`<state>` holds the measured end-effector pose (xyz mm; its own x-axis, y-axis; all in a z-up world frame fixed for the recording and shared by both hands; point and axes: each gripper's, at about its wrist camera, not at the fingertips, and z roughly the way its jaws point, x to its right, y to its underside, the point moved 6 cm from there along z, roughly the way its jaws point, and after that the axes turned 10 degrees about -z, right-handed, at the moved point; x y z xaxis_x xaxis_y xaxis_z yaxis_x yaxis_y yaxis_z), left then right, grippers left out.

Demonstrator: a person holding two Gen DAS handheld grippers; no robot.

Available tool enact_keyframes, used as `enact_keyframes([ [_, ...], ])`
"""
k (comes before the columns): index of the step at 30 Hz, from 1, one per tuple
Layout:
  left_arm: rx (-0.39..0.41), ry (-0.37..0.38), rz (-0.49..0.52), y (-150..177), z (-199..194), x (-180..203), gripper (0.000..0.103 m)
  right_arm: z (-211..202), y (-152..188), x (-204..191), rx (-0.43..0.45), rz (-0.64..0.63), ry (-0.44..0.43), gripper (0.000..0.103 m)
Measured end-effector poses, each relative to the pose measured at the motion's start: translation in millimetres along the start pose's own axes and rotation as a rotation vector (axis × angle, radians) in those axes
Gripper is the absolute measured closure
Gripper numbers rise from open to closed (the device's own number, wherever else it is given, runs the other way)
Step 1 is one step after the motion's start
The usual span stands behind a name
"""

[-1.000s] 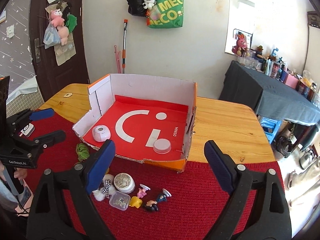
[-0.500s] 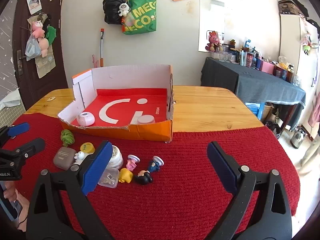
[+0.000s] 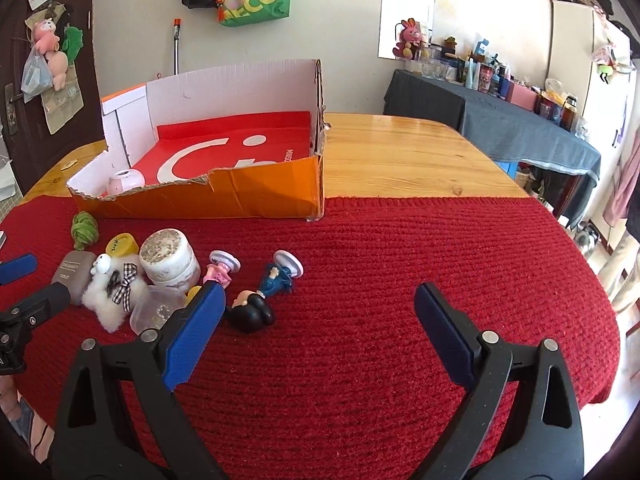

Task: Organize objects
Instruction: 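Grasp the grey EYE SHADOW case with left tool while right tool grasps the blue-capped figurine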

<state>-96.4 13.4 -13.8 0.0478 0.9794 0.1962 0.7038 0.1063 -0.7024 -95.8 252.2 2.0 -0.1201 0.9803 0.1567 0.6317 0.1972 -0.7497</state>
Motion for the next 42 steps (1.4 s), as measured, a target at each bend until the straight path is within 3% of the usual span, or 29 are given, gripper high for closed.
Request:
enact_keyframes([
  [16,-0.059,-0.035,-0.015,1.0,12.3,-11.0,0.0,5.7,4.1,-1.6,-0.025,0.009,-0.051,0.005],
  [22,-0.056,-0.053,-0.003,-0.3,9.5,-18.7,0.0,2.3,5.4,10.9,-0.025,0.0,0.006,0.005],
  [27,-0.039,-0.083,0.019,-0.3,5.4,-21.0,0.0,0.7,7.4,22.6,-0.03,0.032,0.004,0.005],
  [37,-0.057,-0.063,0.031,-8.0,12.0,-8.9,0.0,7.8,0.1,13.1,-0.042,0.002,-0.028,0.005],
  [42,-0.107,-0.011,-0.001,-8.6,20.2,-5.8,0.004,12.7,-5.2,9.8,-0.048,-0.017,-0.036,0.005],
])
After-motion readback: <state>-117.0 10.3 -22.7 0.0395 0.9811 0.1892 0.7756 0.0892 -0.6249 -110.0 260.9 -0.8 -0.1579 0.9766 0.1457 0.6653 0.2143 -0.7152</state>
